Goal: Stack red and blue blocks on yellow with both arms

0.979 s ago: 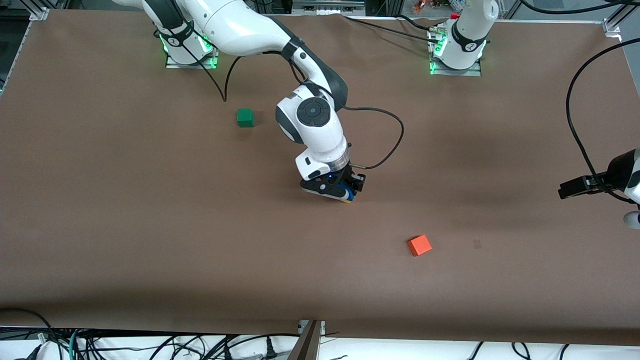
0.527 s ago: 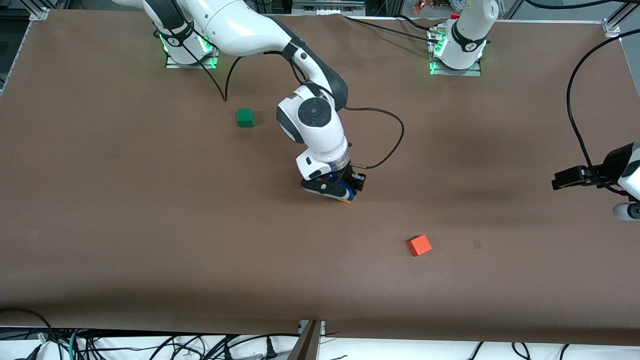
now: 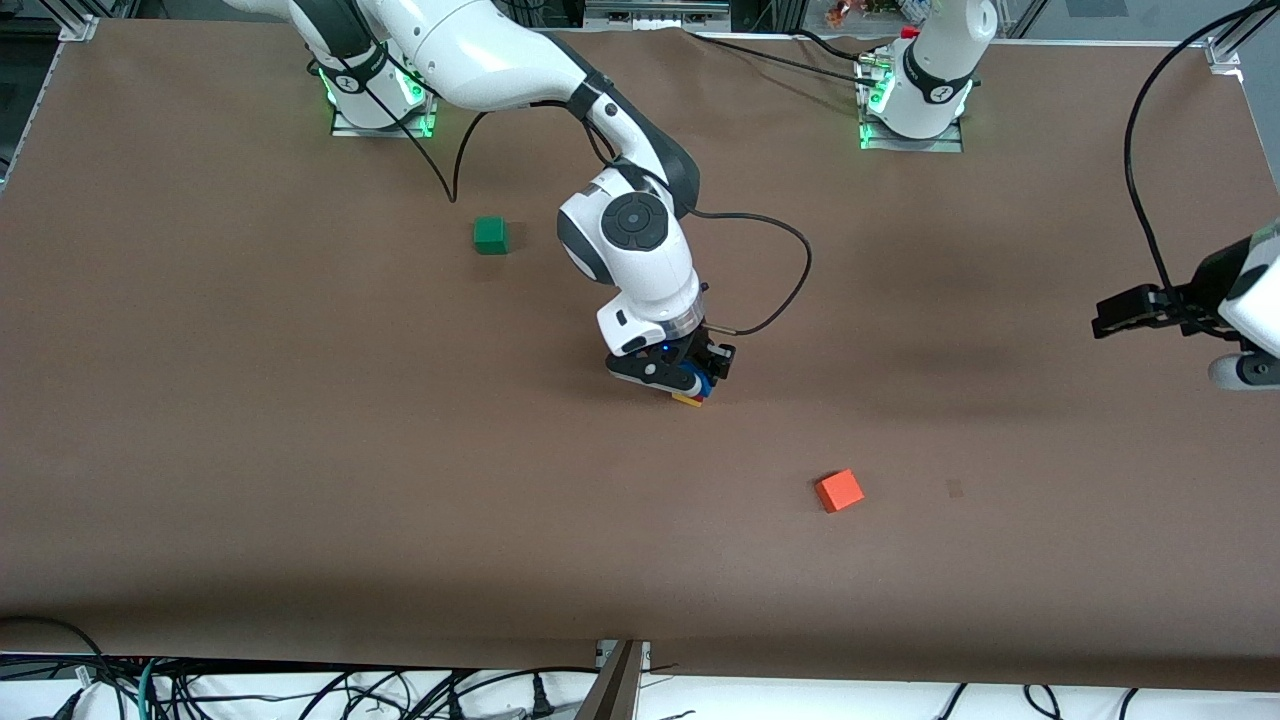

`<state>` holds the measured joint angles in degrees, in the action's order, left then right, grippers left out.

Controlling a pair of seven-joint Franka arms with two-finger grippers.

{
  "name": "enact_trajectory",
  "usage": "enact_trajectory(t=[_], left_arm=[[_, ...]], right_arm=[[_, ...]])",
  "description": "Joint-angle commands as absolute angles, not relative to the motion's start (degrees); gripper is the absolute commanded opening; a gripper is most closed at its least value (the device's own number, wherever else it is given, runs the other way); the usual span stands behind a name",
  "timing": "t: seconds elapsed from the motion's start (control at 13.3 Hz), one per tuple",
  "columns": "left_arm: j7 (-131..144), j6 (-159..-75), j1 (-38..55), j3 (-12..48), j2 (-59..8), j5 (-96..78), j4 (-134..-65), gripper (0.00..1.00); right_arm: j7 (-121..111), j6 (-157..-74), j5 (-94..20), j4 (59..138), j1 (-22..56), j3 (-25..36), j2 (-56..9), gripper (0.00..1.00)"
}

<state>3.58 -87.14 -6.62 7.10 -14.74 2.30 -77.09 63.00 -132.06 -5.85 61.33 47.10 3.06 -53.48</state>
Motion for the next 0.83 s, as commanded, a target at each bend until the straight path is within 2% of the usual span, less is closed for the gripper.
enact_trajectory(t=[0.0, 0.08, 0.23, 0.38, 0.75], left_arm=[[4.1, -92.2, -6.1, 6.6, -8.2, 1.2, -87.2, 1.0], [4.8, -92.3, -6.2, 6.6, -8.1, 1.2, -87.4, 1.0], [6.0, -92.1, -6.2, 6.6, -8.8, 1.1, -86.8, 1.0], [6.0, -92.2, -6.7, 6.8, -9.7, 1.1, -86.6, 1.0], [5.4, -92.2, -7.5, 6.8, -9.9, 1.1, -86.3, 1.0]], right_arm=[[63.8, -130.8, -6.2, 59.2, 47.3, 3.1, -54.1, 0.9], [63.8, -130.7, -6.1, 59.2, 47.3, 3.2, -54.1, 1.0], [63.7, -130.3, -6.1, 59.2, 47.2, 3.3, -53.8, 1.0], [63.2, -126.6, -6.1, 59.1, 47.0, 3.7, -52.4, 1.0], [53.7, -112.8, -6.5, 59.5, 40.3, 3.7, -41.8, 1.0]])
